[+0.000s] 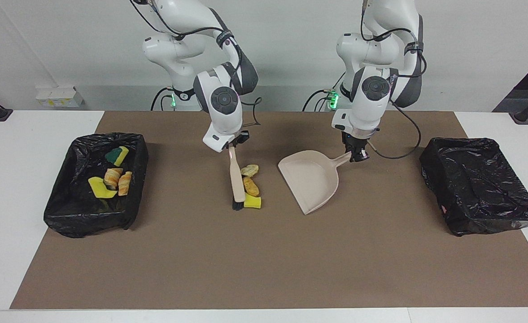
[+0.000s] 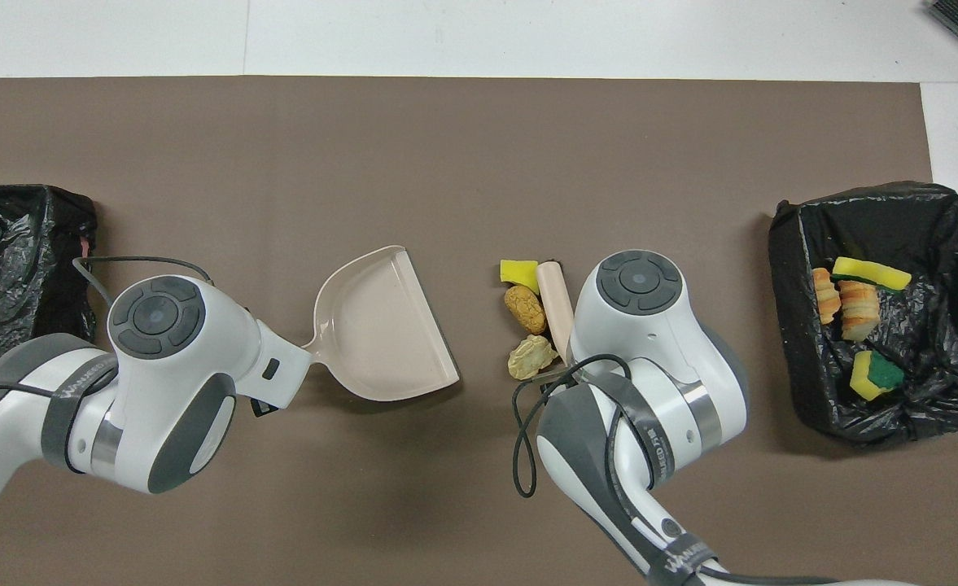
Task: Sweep and dump trash in bin
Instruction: 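Bring the dustpan back beside the crusts while the right gripper sweeps them in, then sweep the remaining crust and sponge into the dustpan with the right gripper's brush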
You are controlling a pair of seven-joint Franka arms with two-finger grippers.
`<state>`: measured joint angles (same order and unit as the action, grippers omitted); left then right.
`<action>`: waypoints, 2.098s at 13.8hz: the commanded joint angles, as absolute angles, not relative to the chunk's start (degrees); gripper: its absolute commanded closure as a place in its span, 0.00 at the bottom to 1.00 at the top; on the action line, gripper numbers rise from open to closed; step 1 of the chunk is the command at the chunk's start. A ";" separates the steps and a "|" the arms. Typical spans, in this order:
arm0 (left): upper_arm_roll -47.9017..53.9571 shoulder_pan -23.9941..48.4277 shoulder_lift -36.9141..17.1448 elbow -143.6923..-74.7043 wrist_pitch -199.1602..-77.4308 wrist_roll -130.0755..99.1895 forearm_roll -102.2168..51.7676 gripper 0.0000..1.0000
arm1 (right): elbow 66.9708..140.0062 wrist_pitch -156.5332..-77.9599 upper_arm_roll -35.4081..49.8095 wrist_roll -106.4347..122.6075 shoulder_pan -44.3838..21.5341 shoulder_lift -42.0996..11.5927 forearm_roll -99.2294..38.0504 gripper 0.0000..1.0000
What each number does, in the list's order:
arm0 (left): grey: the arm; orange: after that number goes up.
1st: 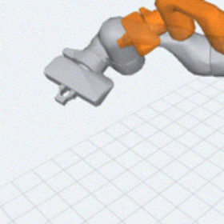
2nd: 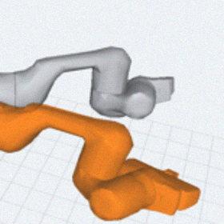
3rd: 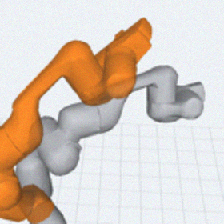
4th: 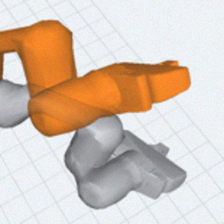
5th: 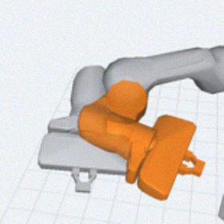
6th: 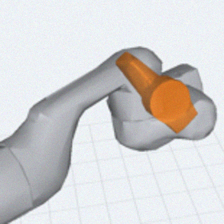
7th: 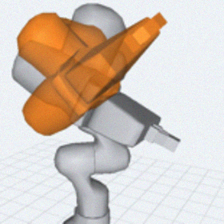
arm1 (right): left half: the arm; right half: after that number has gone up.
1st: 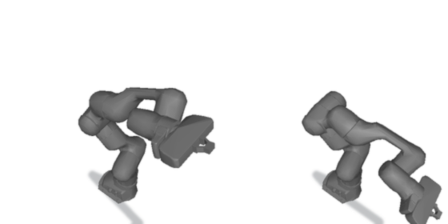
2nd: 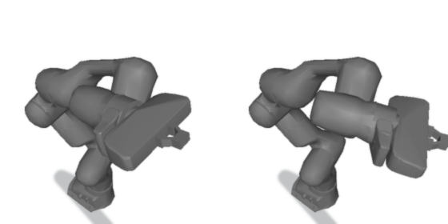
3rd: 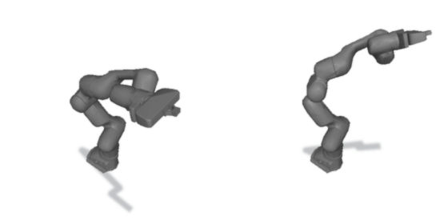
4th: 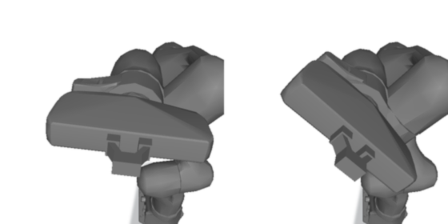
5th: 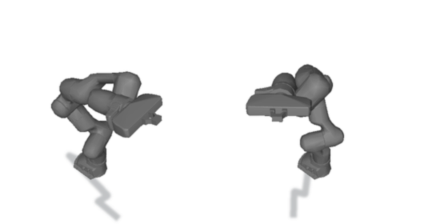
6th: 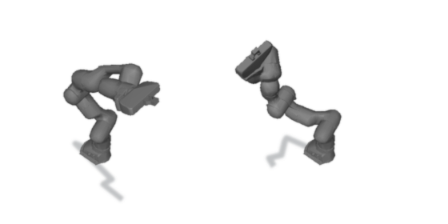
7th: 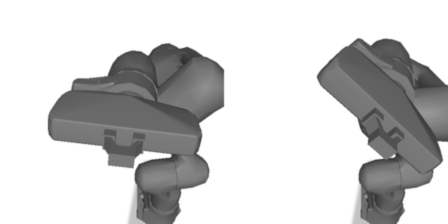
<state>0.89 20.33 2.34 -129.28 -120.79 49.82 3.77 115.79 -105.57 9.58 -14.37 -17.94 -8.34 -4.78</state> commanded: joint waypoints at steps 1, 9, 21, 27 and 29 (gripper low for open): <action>0.18 21.80 4.31 -131.92 -121.90 49.05 4.92 1.00 | 117.25 -107.48 9.93 -12.13 -19.68 -7.12 -6.59 1.00; 0.18 21.71 4.22 -131.84 -121.99 48.43 4.92 1.00 | 108.91 -115.14 9.93 -22.23 -32.07 -12.39 -18.36 1.00; 0.09 13.71 10.89 -129.46 -113.48 54.32 7.82 1.00 | 111.80 -101.88 9.49 -20.22 -26.99 -2.73 -13.56 1.00; 0.35 14.68 17.75 -139.83 -114.87 54.32 10.01 1.00 | 118.65 -102.13 9.67 -18.11 -22.41 -0.43 -13.18 1.00; 0.53 15.11 16.53 -139.92 -115.57 53.71 10.02 1.00 | 118.74 -104.75 9.84 -18.81 -23.46 -2.98 -13.45 1.00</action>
<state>0.79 14.05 14.80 -137.52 -113.61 53.98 8.73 117.52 -102.14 9.11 -19.71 -23.25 -2.39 -13.56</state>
